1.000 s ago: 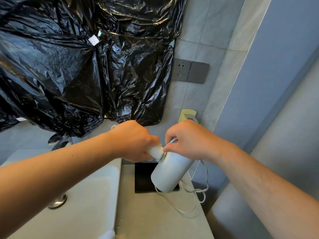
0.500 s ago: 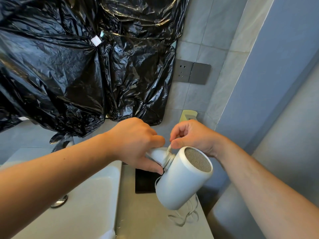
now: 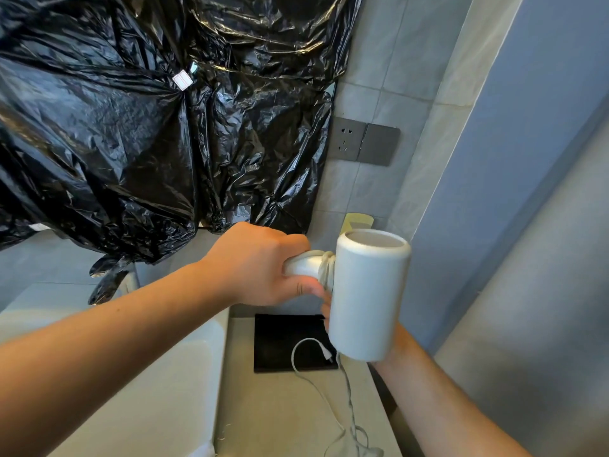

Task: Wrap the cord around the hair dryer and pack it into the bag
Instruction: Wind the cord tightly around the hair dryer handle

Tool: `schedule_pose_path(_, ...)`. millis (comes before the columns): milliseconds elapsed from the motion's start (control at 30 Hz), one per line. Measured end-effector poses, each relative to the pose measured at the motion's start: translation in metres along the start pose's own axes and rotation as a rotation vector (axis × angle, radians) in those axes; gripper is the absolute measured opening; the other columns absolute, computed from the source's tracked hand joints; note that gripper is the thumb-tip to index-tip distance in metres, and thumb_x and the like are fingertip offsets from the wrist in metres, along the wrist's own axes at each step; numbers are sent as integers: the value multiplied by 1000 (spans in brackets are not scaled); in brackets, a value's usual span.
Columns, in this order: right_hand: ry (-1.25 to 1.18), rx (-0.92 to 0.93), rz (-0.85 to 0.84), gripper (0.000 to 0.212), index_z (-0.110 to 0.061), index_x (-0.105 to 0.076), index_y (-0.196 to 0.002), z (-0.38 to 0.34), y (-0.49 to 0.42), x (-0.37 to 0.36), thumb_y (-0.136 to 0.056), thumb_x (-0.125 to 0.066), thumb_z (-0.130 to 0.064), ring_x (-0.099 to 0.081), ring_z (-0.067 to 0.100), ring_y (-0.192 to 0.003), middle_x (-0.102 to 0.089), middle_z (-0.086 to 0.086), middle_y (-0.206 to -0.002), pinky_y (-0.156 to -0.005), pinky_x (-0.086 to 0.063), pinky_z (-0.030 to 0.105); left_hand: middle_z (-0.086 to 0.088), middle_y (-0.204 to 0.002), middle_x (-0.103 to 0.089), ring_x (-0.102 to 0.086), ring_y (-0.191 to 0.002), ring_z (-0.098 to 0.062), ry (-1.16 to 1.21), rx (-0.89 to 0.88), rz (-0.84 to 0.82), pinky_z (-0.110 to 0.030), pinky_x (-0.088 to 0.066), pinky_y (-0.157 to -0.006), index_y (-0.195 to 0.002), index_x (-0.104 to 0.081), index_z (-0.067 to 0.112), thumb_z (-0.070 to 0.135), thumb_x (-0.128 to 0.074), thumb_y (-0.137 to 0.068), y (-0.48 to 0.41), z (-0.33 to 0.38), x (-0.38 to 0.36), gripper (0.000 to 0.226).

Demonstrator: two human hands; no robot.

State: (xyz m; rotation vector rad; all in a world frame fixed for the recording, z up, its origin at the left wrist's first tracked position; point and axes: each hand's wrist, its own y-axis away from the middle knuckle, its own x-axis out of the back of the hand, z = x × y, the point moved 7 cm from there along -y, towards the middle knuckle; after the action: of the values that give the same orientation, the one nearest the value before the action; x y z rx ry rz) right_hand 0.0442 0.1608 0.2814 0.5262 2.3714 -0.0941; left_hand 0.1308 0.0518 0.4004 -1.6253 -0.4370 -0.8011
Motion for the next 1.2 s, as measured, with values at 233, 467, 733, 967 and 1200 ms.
schedule_pose_path(233, -91, 2, 80, 13, -16, -64, -94, 11, -3, -7, -83, -63, -23, -35, 6, -41, -46, -1, -55, -36, -27, 16, 5, -62, -57, -60, -61, -24, -69, 284, -125, -31, -38, -51, -87, -56, 24, 93, -19, -69, 1, -15, -10, 80)
schedule_pose_path(467, 317, 106, 290, 22, -3, -57, -114, -4, 0, -19, -99, -44, -13, -28, 4, -41, -48, 0, -62, -39, -17, 16, 6, -73, -48, -50, -67, -24, -250, 532, -238, -35, -35, -58, -91, -37, 22, 71, -24, -92, 5, -45, -21, 51)
schedule_pose_path(733, 1486, 197, 387, 40, -18, -35, -54, -46, 10, -59, -89, -53, -20, -27, 14, -49, -31, -6, -51, -49, -21, 29, -2, -90, -66, -65, -79, -27, -457, 425, -382, -34, -35, -59, -94, -39, 18, 65, -32, -95, 9, -34, -37, 48)
schedule_pose_path(967, 2026, 171, 260, 22, -21, -72, -85, -67, 11, -88, -90, -51, -22, -59, 19, -82, -66, 0, -86, -70, -51, 37, -4, -96, -66, -64, -84, -29, -447, 185, -545, -34, -37, -62, -106, -52, 20, 65, -29, -95, 12, -25, -53, 52)
schedule_pose_path(1200, 1917, 381, 280, 8, -29, -71, -78, -89, 15, -89, -83, -66, -28, -59, 4, -84, -69, -13, -82, -79, -50, 33, 3, -70, -50, -46, -63, -27, -377, 147, -573, -32, -30, -51, -86, -40, 23, 87, -33, -76, 14, -15, -44, 65)
